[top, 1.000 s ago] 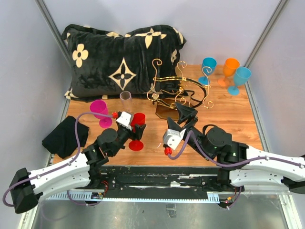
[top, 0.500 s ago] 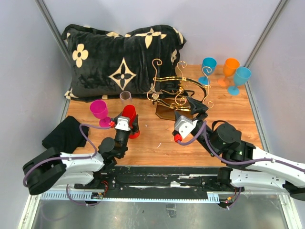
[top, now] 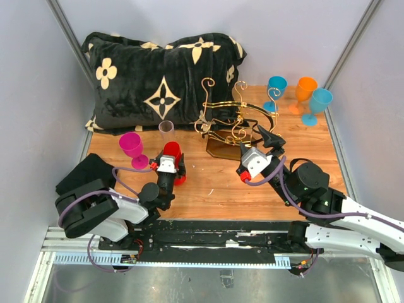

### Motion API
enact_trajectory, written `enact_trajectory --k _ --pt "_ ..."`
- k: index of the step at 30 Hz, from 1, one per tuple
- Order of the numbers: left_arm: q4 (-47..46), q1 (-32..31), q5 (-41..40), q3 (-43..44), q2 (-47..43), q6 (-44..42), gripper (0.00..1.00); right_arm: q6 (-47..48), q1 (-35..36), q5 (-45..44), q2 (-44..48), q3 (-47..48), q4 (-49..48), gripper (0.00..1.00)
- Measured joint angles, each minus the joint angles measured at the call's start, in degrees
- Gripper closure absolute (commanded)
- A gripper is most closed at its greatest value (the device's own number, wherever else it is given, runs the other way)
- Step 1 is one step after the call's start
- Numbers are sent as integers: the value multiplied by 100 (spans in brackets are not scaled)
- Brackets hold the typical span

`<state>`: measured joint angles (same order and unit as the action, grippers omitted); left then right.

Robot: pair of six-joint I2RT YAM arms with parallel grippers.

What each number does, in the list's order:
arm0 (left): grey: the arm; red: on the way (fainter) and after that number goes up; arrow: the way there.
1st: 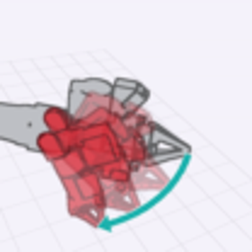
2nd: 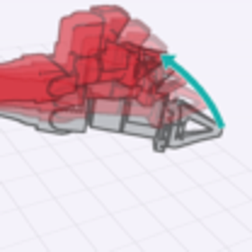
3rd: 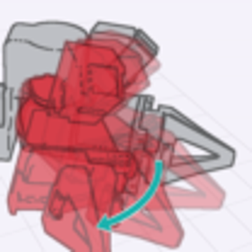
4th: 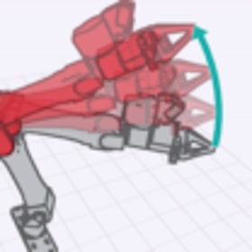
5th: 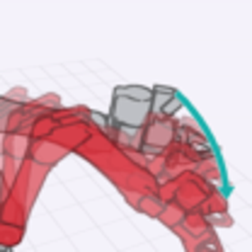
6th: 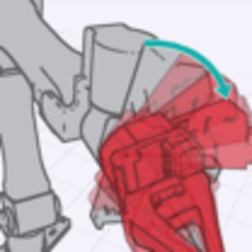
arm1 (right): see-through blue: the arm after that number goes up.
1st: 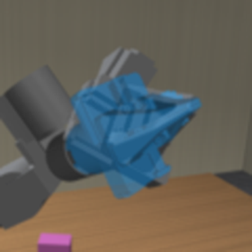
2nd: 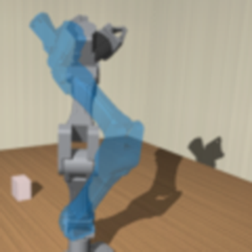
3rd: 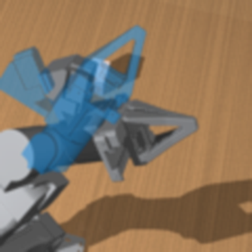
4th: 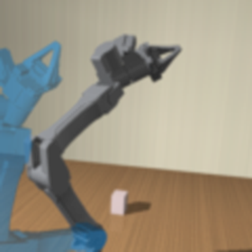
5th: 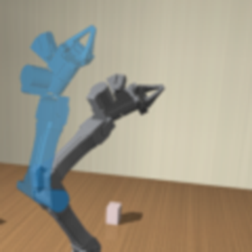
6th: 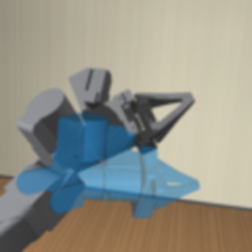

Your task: Take the wine glass off the wine glass rack

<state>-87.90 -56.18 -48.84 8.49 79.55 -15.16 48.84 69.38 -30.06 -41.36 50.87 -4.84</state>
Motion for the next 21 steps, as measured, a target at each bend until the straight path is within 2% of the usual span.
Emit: enact_trajectory --k 5,11,21 --pt "-2 -22 0 26 216 131 19 -57 -35 -7 109 -4 44 32" --pt "-13 -28 2 118 284 142 11 -79 -39 -13 118 -7 114 32" --pt "-22 -94 -92 201 649 144 12 -96 -184 -15 107 -9 177 32"
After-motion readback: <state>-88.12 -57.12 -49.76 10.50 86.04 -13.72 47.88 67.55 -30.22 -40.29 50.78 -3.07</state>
